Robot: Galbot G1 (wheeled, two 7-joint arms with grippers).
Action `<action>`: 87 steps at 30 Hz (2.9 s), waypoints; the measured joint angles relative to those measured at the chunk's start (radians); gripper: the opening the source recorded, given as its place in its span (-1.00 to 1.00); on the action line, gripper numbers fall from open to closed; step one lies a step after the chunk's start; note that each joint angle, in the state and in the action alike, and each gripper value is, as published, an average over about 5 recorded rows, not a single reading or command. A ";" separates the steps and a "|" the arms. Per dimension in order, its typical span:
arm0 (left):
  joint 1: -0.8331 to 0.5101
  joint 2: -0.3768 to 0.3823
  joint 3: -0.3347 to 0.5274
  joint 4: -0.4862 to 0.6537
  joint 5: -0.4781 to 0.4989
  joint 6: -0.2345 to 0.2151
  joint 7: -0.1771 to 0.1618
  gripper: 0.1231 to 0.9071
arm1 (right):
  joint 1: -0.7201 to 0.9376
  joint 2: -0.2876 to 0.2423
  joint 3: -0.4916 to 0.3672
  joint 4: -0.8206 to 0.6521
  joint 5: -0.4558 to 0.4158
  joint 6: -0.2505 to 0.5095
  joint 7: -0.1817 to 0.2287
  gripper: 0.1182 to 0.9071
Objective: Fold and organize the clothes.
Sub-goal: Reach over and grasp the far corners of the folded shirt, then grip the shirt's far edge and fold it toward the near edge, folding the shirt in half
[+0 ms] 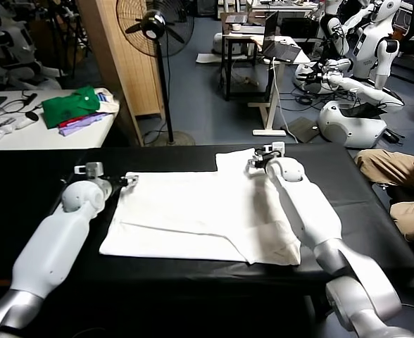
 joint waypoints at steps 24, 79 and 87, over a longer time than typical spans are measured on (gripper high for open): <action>0.013 -0.009 -0.037 -0.019 0.016 -0.067 0.013 -0.99 | -0.148 -0.073 0.059 0.274 0.150 0.112 -0.003 -0.99; 0.890 0.112 -0.416 -0.787 0.163 -0.055 -0.072 -0.99 | -0.929 -0.464 0.249 1.197 0.251 -0.184 0.044 -0.62; 0.958 0.090 -0.470 -0.882 0.163 -0.028 -0.089 -0.29 | -0.957 -0.441 0.365 1.231 0.244 -0.184 0.054 0.42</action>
